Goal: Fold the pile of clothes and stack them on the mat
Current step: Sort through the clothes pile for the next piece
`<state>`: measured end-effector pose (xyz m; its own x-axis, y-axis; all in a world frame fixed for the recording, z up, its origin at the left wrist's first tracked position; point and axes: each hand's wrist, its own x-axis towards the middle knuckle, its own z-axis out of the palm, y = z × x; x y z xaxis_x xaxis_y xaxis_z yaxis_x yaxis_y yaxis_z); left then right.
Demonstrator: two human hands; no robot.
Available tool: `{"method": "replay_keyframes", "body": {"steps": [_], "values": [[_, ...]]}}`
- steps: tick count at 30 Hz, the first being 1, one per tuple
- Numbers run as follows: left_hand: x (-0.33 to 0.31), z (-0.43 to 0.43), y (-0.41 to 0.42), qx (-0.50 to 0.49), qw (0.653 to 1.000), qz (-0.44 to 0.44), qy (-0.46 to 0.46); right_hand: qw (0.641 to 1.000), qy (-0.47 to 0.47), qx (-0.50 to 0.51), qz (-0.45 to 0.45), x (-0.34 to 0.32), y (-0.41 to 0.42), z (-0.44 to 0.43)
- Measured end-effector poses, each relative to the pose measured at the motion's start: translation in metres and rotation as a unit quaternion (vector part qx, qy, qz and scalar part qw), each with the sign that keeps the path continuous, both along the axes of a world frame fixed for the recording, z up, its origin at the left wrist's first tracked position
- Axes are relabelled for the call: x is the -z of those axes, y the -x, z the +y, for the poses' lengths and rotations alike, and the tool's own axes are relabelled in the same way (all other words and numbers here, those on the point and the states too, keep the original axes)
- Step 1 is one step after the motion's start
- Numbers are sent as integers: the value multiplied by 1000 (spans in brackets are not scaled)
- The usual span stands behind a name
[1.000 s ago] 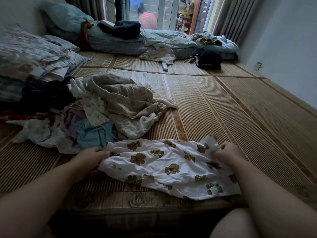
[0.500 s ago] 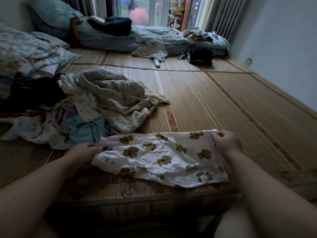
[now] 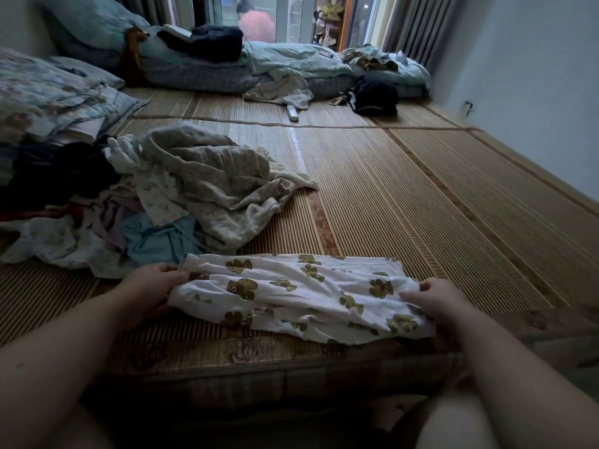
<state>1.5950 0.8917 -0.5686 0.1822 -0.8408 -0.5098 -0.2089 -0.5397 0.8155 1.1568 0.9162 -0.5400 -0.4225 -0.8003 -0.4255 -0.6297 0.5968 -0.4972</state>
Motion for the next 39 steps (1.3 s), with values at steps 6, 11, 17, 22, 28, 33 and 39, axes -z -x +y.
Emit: {"method": "replay_keyframes", "body": {"steps": [6, 11, 17, 22, 28, 33, 39], "values": [[-1, 0, 1, -2, 1000, -1, -3, 995, -23, -34, 95, 9, -20, -11], [-6, 1, 4, -4, 1000, 6, -7, 993, 62, -33, 95, 14, -21, -24], [-19, 1, 43, 27, 997, 69, 0, 973, 157, -16, 169, -23, 14, -48], [-16, -5, 75, 65, 997, 49, 5, 975, 166, -76, 126, -64, -10, -57], [-8, -6, 76, 49, 998, 27, -12, 964, 9, -217, -154, -68, -91, -42], [-8, -3, 71, 57, 998, 21, -19, 957, 21, -288, 24, -11, -101, -44], [-6, -4, 72, 61, 998, 8, -3, 977, 146, -124, 91, 3, -79, -44]]}}
